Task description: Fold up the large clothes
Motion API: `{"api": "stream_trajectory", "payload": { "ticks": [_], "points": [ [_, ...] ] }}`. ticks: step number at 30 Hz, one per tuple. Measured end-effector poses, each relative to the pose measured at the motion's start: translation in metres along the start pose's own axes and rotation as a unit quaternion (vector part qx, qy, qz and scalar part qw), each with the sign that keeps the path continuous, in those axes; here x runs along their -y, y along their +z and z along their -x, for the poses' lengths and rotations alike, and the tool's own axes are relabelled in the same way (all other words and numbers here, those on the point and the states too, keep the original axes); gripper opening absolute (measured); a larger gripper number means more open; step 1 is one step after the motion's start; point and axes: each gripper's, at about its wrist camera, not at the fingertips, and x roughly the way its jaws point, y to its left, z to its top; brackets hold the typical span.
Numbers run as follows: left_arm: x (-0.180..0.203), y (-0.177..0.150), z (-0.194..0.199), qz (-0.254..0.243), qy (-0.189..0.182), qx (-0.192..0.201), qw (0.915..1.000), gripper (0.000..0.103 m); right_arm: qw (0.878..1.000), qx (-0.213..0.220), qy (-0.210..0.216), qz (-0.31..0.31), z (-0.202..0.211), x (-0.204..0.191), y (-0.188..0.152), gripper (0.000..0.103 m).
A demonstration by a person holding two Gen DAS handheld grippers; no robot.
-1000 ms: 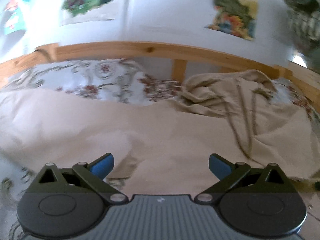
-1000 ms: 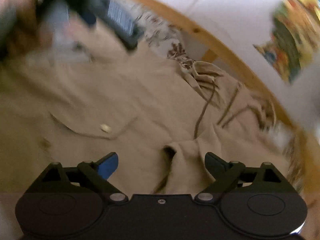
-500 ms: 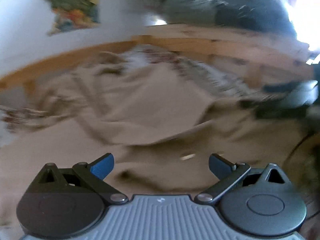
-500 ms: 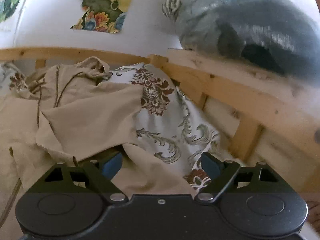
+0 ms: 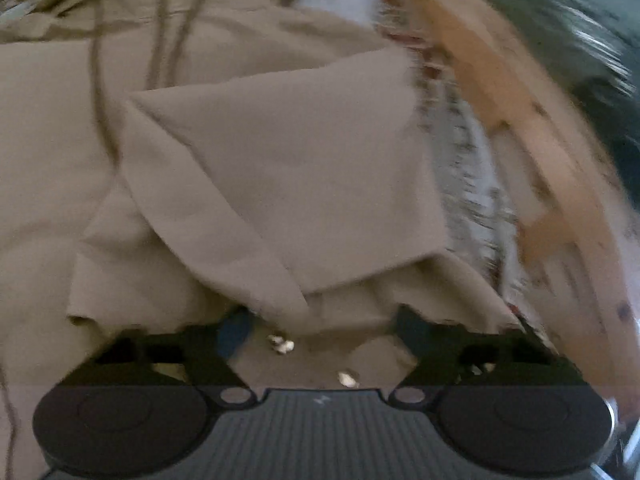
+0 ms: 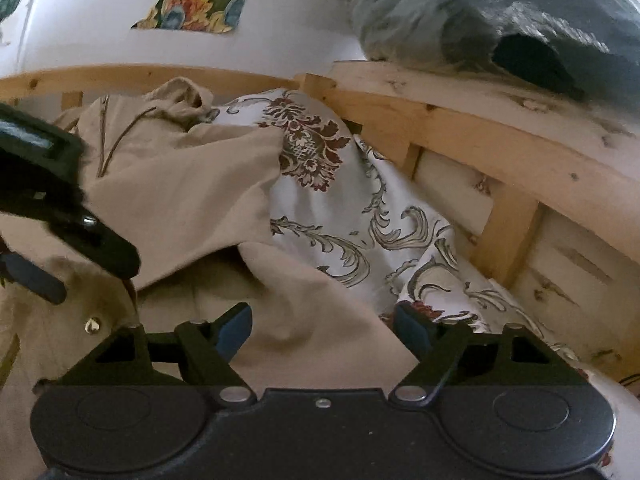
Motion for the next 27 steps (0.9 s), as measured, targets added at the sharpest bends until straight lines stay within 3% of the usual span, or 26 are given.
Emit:
{"api": "stream_trajectory", "payload": {
  "ticks": [1, 3, 6, 8, 12, 17, 19, 23, 26, 27],
  "points": [
    [-0.005, 0.0, 0.005, 0.015, 0.0, 0.008, 0.9998, 0.033, 1.0, 0.004, -0.004, 0.007, 0.0, -0.003, -0.001, 0.081],
    [-0.011, 0.0, 0.013, 0.024, 0.012, 0.016, 0.9995, 0.013, 1.0, 0.011, -0.009, 0.013, 0.002, -0.006, -0.003, 0.08],
    [-0.019, -0.005, 0.034, 0.015, 0.014, 0.032, 0.9993, 0.004, 0.999, 0.026, -0.012, 0.015, 0.006, -0.005, -0.004, 0.054],
    [-0.03, -0.007, 0.058, 0.011, 0.001, 0.052, 0.9986, 0.003, 0.999, 0.032, -0.013, 0.012, 0.01, -0.001, -0.004, 0.043],
    [-0.059, -0.006, 0.111, 0.013, -0.011, 0.083, 0.9964, 0.003, 0.999, 0.041, 0.0, 0.005, 0.018, 0.008, -0.002, 0.032],
    [-0.088, 0.022, 0.166, -0.053, 0.036, 0.092, 0.9937, 0.001, 0.999, 0.043, -0.007, 0.014, 0.024, 0.005, 0.001, 0.024],
    [-0.103, 0.032, 0.183, -0.063, 0.085, 0.113, 0.988, 0.001, 0.999, 0.043, -0.013, 0.015, 0.026, 0.003, 0.004, 0.024],
    [-0.14, 0.042, 0.18, -0.036, 0.169, 0.137, 0.9755, 0.001, 0.999, 0.036, -0.009, 0.009, 0.024, 0.005, 0.005, 0.024],
    [-0.174, 0.036, 0.169, 0.012, 0.19, 0.126, 0.9735, 0.004, 1.0, 0.028, -0.003, -0.008, 0.023, 0.009, 0.003, 0.037],
    [-0.184, 0.033, 0.167, 0.033, 0.187, 0.128, 0.9735, 0.01, 1.0, 0.028, 0.0, -0.015, 0.023, 0.011, 0.002, 0.041]
  ]
}}
